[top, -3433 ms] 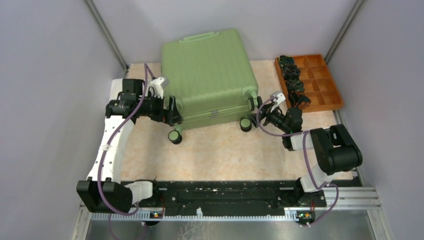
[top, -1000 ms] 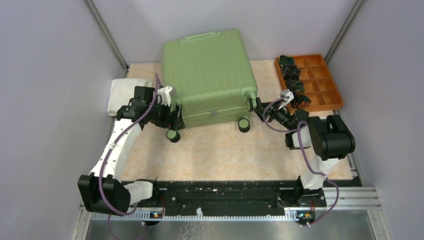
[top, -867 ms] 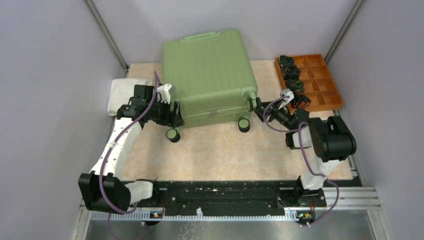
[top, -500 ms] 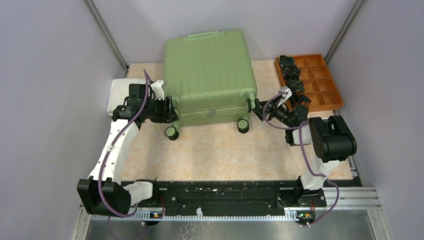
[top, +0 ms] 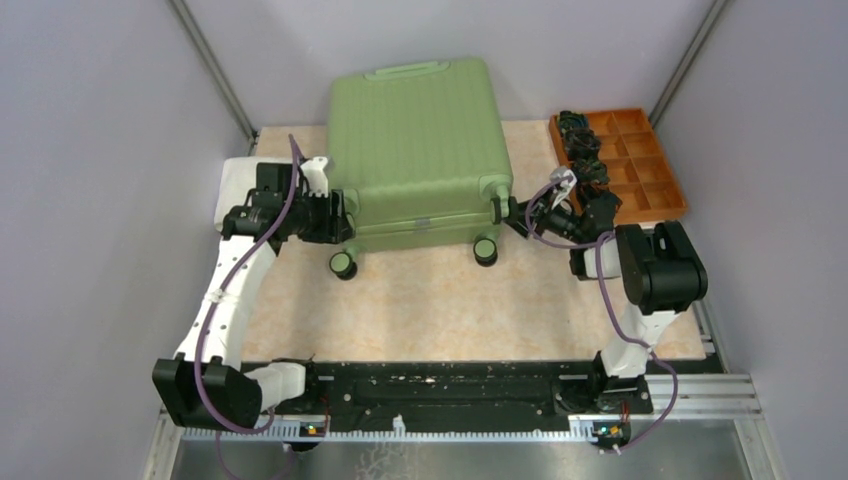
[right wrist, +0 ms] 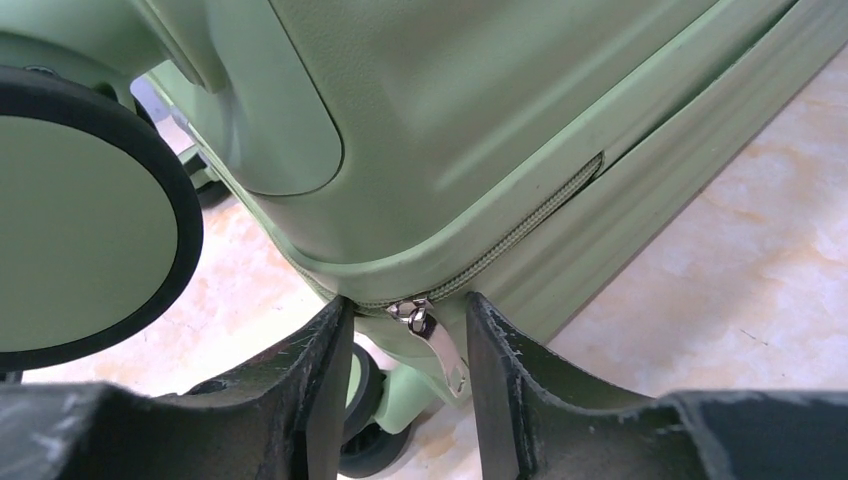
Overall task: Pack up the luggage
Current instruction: Zip the luggage at the center of the board.
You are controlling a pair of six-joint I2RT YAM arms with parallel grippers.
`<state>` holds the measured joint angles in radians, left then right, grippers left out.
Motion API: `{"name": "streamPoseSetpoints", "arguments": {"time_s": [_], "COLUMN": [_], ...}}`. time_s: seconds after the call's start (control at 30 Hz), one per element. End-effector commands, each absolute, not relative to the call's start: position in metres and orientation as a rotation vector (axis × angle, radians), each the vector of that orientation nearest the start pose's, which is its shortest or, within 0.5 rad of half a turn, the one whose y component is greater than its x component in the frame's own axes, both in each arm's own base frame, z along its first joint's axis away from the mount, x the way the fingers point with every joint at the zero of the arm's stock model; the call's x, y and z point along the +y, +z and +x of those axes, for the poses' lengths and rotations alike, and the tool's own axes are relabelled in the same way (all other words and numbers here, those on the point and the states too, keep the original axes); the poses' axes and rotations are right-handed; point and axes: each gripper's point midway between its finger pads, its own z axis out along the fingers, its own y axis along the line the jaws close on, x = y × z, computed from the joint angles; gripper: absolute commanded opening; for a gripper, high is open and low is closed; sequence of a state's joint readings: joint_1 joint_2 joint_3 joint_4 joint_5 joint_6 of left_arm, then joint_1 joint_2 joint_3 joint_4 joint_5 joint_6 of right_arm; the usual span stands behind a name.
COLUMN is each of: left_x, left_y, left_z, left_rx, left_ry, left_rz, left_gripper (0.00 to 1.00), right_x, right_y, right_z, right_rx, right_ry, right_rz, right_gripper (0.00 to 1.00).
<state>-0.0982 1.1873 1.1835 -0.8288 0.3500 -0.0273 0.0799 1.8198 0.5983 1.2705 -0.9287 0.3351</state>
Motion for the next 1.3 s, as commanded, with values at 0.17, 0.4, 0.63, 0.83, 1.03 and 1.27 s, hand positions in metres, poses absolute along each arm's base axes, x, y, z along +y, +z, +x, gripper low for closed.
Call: {"name": "streamPoseSetpoints", "arguments": {"time_s": [0.17,0.4,0.63,0.83,1.03,1.27], "left_x": [-0.107,-0.106,-0.105,-0.105,-0.104,-0.101], "left_y": [0.309,0.314,0.310,0.309,0.311,0.319], "left_z": [0.329,0.332,0.329,0.330,0.331,0.333], "left_rx": [2.016,2.013,2.021,2.022,2.016,2.009], "left_ry": [-0.471,-0.463,-0.458,-0.465,-0.451,-0.430], "left_rz": [0.400,0.386,0.390,0.389,0.386,0.375], "left_gripper": [0.00,0.00,0.00,0.00,0.00,0.00], "right_x": [0.183,0.180,0.180,0.186,0.192,0.191], "right_y": [0.120,0.113,0.099,0.100,0.097,0.098], "right_z": [0.389,0.394,0.396,0.392,0.387,0.385], "right_rx": [1.590,1.667,1.771,1.758,1.773,1.767], "right_ry": [1.044,1.042,1.022,1.032,1.071,1.060], "right_rz": [-0.570,-0.504,-0.459,-0.508,-0.539,-0.533], "right_gripper": [0.52,0.55,0.46,0.40,0.31,0.25]}}
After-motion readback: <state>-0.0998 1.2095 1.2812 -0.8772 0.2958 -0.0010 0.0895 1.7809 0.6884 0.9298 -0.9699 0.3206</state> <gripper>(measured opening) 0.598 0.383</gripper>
